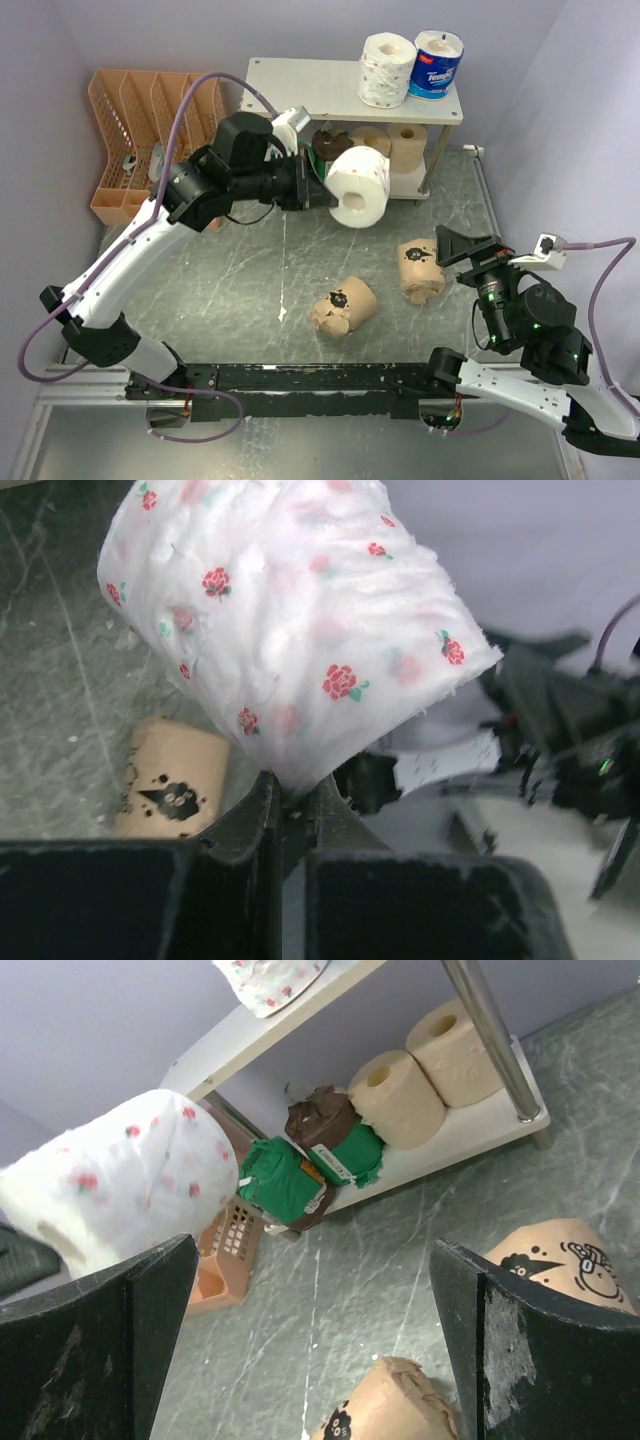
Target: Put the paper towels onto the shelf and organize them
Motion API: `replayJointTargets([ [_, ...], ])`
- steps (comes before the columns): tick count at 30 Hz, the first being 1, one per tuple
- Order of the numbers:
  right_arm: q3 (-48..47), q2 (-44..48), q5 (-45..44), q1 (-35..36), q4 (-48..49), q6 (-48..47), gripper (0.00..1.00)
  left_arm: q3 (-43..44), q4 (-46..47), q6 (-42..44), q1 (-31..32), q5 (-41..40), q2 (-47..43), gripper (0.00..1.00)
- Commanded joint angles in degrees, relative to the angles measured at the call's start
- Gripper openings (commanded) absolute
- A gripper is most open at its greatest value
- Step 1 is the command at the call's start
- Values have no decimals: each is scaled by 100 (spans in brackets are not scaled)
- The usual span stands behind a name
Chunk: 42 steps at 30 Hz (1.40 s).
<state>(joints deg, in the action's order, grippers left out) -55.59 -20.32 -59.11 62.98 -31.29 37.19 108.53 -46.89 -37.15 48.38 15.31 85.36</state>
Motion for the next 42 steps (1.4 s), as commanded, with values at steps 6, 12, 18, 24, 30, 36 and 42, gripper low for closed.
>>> replayJointTargets([
  [6, -118, 423, -460, 13, -670, 141, 100, 1101, 488, -3294, -706, -476, 612, 7],
  [12, -148, 471, -458, 16, -974, 384, 100, 1395, 700, -4504, -969, -347, 945, 7],
  [18, -154, 355, -515, 14, -1108, 547, 100, 1871, 890, -5060, -1097, -674, 1413, 7],
  [24, -152, 322, -562, 21, -1068, 590, 100, 2499, 1496, -5476, -1412, -898, 1870, 7],
  [30, -95, 405, -636, 18, -1159, 699, 100, 2933, 1887, -5768, -1552, -1448, 2207, 7],
  [36, -27, 651, -646, 18, -1128, 616, 100, 2998, 2169, -5857, -1630, -1579, 2434, 7],
  [42, 71, 865, -711, 14, -1424, 862, 100, 2968, 2344, -5837, -1653, -1658, 2639, 7],
])
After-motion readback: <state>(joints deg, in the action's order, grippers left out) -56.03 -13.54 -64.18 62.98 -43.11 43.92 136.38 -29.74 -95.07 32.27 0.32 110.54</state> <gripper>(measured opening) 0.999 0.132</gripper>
